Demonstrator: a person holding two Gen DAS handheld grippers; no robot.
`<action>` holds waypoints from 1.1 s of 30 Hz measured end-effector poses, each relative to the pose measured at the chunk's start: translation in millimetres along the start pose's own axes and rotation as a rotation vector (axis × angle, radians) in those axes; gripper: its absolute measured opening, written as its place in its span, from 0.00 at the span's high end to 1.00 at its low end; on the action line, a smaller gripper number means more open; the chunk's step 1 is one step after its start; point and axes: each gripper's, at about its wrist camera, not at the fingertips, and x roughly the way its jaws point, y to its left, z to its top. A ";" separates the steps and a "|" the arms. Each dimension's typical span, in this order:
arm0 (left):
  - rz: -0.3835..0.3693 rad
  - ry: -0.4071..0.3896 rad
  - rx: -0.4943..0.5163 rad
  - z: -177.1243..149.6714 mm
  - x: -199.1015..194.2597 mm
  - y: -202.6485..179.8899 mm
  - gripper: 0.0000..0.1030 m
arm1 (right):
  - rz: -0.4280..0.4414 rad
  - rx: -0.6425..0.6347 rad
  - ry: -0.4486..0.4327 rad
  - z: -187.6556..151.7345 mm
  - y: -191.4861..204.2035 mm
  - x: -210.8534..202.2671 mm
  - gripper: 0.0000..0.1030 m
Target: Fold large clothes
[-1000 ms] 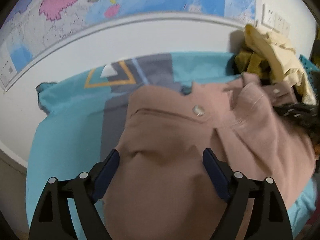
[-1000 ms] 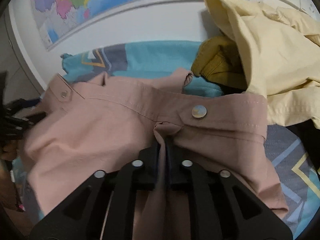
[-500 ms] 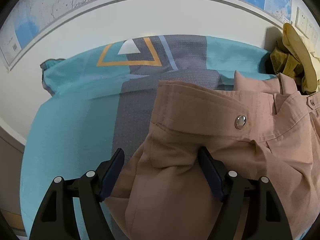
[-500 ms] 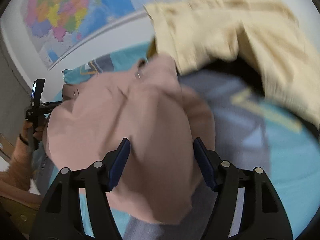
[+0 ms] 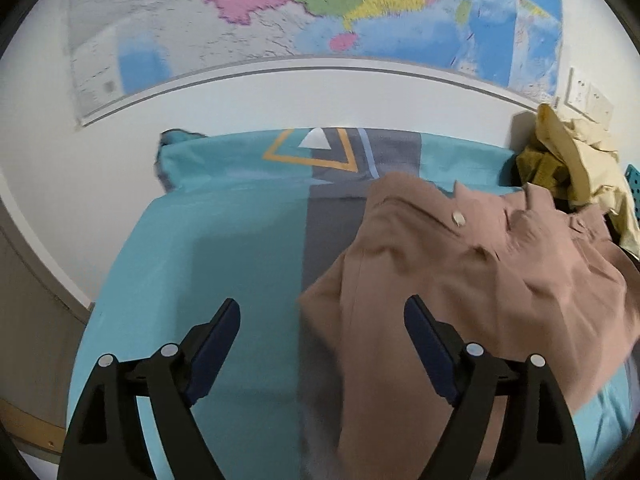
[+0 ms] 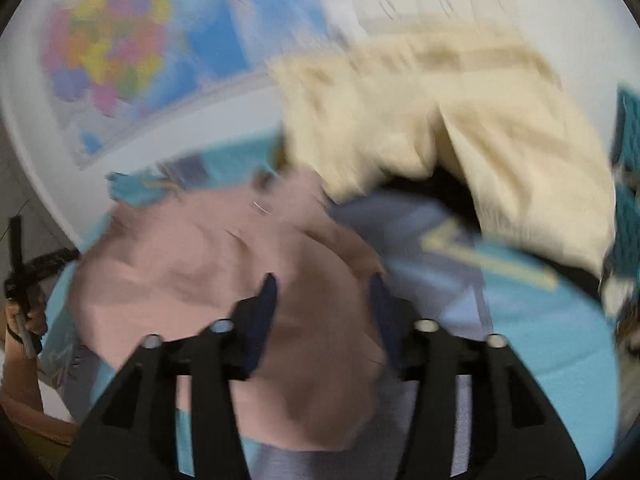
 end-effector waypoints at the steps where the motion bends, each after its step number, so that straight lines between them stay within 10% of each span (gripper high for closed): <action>1: -0.003 0.000 0.000 -5.0 -5.7 1.4 0.21 | 0.061 -0.058 -0.021 4.0 19.8 -6.6 0.41; 7: -0.068 0.040 -0.053 -35.6 -22.7 -1.7 0.21 | 0.334 -0.457 0.063 -15.4 166.1 30.1 0.26; 11: -0.102 0.060 -0.080 -55.7 -29.9 -4.2 0.21 | 0.339 -0.748 0.115 -57.1 242.7 59.6 0.27; 23: -0.233 0.128 -0.169 -97.1 -33.6 -5.4 0.20 | 0.257 -0.949 0.130 -99.6 264.3 117.3 0.26; 24: -0.268 0.131 -0.180 -99.5 -33.8 -6.6 0.20 | 0.263 -0.953 0.122 -98.9 263.7 118.7 0.28; 28: -0.343 0.149 -0.189 -103.7 -30.9 -18.7 0.19 | 0.315 -0.848 0.170 -80.6 259.1 124.9 0.87; 33: -0.476 0.154 -0.243 -94.3 -18.3 -32.0 0.16 | 0.428 -0.639 0.175 -41.6 240.9 113.8 0.91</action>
